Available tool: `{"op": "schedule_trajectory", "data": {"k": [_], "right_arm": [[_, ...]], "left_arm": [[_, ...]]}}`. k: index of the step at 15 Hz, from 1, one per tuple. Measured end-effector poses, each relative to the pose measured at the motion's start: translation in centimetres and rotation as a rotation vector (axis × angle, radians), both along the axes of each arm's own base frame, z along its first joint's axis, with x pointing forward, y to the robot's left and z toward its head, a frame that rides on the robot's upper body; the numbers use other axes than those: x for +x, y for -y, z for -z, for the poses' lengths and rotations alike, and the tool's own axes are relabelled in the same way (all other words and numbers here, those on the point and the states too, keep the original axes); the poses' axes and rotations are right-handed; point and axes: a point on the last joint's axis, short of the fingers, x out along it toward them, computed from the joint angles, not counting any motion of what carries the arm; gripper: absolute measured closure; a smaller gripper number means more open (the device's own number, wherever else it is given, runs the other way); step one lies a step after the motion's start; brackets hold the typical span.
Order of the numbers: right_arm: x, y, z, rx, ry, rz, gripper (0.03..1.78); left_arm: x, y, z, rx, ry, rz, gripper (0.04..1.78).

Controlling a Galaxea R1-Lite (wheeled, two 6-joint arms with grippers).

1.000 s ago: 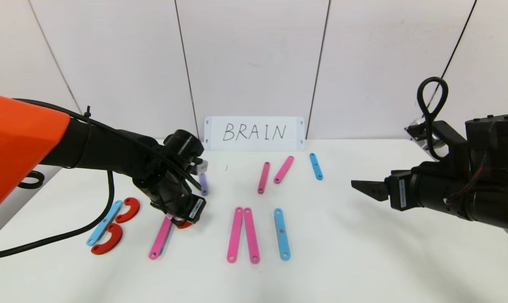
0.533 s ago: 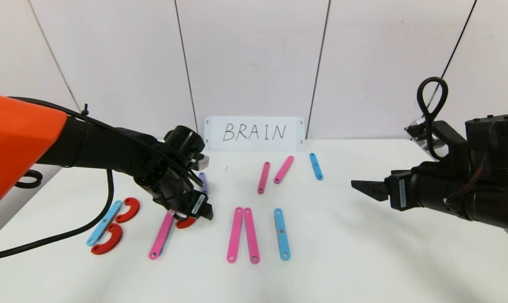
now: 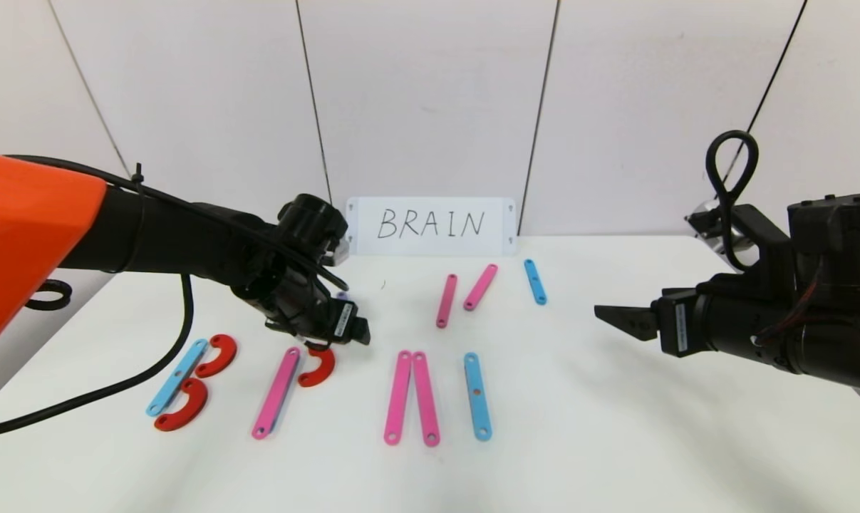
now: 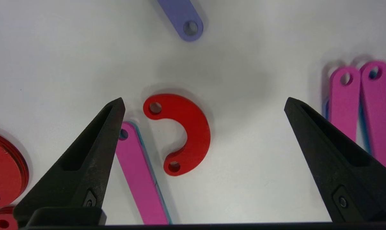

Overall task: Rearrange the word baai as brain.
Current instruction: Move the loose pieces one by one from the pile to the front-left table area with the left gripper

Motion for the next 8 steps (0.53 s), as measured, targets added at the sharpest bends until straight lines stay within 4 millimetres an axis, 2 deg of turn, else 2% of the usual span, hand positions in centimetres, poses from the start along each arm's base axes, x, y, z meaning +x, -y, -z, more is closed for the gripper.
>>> {"op": "schedule_trajectory", "data": {"k": [2,5,8], "right_arm": [[0.0,0.0,0.0,0.0,0.0,0.0,0.08],[0.0,0.0,0.0,-0.001,-0.001,0.0,0.08],[0.0,0.0,0.0,-0.001,-0.001,0.0,0.08]], "left_arm": [[1.1,0.3,-0.3,-0.014,0.046,-0.114,0.08],[3.0,0.7,0.3,0.03,0.106,-0.275,0.08],[4.5,1.3,0.9,-0.033,0.119,-0.385,0.08]]}}
